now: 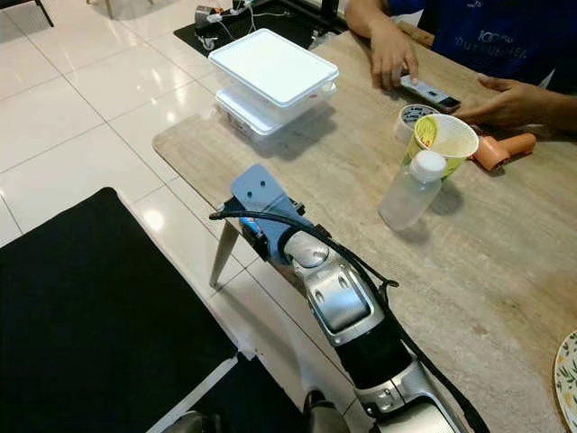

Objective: Restocking fridge

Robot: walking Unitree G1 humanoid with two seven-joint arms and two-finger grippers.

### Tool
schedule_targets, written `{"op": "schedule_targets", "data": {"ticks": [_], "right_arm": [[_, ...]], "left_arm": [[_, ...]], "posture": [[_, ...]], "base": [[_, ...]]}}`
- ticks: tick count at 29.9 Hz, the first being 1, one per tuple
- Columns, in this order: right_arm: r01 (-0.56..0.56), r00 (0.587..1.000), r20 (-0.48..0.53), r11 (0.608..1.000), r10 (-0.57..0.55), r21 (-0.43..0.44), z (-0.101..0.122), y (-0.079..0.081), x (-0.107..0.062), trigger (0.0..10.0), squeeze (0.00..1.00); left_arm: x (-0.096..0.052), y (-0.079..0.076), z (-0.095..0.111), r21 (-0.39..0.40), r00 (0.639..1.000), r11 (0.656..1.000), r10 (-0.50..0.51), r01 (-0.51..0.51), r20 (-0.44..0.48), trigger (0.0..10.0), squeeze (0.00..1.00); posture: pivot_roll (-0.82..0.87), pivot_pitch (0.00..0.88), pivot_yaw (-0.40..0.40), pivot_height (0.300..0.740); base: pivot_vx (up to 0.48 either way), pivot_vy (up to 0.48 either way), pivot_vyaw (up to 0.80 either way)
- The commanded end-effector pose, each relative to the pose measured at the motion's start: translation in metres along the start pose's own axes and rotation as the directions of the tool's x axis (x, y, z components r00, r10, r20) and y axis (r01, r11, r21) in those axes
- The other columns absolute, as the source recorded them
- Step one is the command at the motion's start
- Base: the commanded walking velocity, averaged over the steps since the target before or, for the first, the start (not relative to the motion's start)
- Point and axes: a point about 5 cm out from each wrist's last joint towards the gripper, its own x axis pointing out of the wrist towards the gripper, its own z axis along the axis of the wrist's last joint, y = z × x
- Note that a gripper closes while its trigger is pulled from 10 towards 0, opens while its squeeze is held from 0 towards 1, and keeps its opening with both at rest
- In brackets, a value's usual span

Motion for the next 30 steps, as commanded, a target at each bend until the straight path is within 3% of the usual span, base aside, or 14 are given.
{"op": "schedule_targets", "data": {"ticks": [1, 3, 4, 5, 9, 11, 17, 30], "right_arm": [[-0.047, 0.995, 0.094, 0.991, 0.035, 0.124, 0.003, 0.007, 0.003, 10.0, 0.00], [-0.047, 0.995, 0.094, 0.991, 0.035, 0.124, 0.003, 0.007, 0.003, 10.0, 0.00], [-0.075, 0.985, 0.168, 0.974, 0.040, 0.212, 0.006, 0.009, 0.003, 10.0, 0.00], [-0.080, 0.982, 0.184, 0.968, 0.035, 0.239, 0.005, 0.010, 0.003, 10.0, 0.00], [-0.086, 0.980, 0.196, 0.963, 0.035, 0.255, 0.005, 0.011, 0.004, 10.0, 0.00], [-0.138, 0.966, 0.248, 0.951, 0.068, 0.277, 0.006, 0.016, 0.002, 10.0, 0.00], [-0.211, 0.946, 0.299, 0.935, 0.123, 0.286, 0.003, 0.023, -0.001, 10.0, 0.00], [-0.187, 0.944, 0.318, 0.940, 0.091, 0.286, -0.003, 0.018, 0.004, 10.0, 0.00]], "left_arm": [[0.003, -0.021, -0.010, -0.026, 0.998, 0.998, -0.064, 0.064, -0.022, 10.0, 0.00], [0.003, -0.021, -0.010, -0.026, 0.998, 0.998, -0.064, 0.064, -0.022, 10.0, 0.00], [0.004, -0.022, -0.010, -0.030, 0.998, 0.998, -0.062, 0.062, -0.019, 10.0, 0.00], [0.004, -0.022, -0.009, -0.032, 0.998, 0.998, -0.060, 0.060, -0.017, 10.0, 0.00], [0.004, -0.022, -0.008, -0.033, 0.998, 0.998, -0.058, 0.057, -0.015, 10.0, 0.00], [0.005, -0.021, -0.007, -0.032, 0.999, 0.998, -0.053, 0.052, -0.013, 10.0, 0.00], [0.006, -0.019, -0.002, -0.034, 0.999, 0.999, -0.042, 0.042, -0.002, 10.0, 0.00], [0.008, -0.017, 0.006, -0.061, 1.000, 0.998, -0.014, 0.015, 0.018, 10.0, 0.00]], "posture": [[-0.06, 0.281, -0.009, 0.740], [-0.06, 0.281, -0.009, 0.740], [-0.05, 0.280, -0.009, 0.740], [-0.05, 0.277, -0.008, 0.740], [-0.05, 0.277, -0.007, 0.740], [-0.05, 0.272, -0.003, 0.740], [-0.04, 0.260, -0.001, 0.740], [-0.04, 0.239, 0.003, 0.740]], "base": [[0.000, 0.000, 0.00], [0.000, 0.000, 0.00], [0.000, 0.000, 0.00], [0.000, 0.000, 0.00], [0.000, 0.000, 0.00], [0.000, 0.000, 0.00], [0.000, 0.000, 0.36], [0.000, 0.000, 0.73]]}}
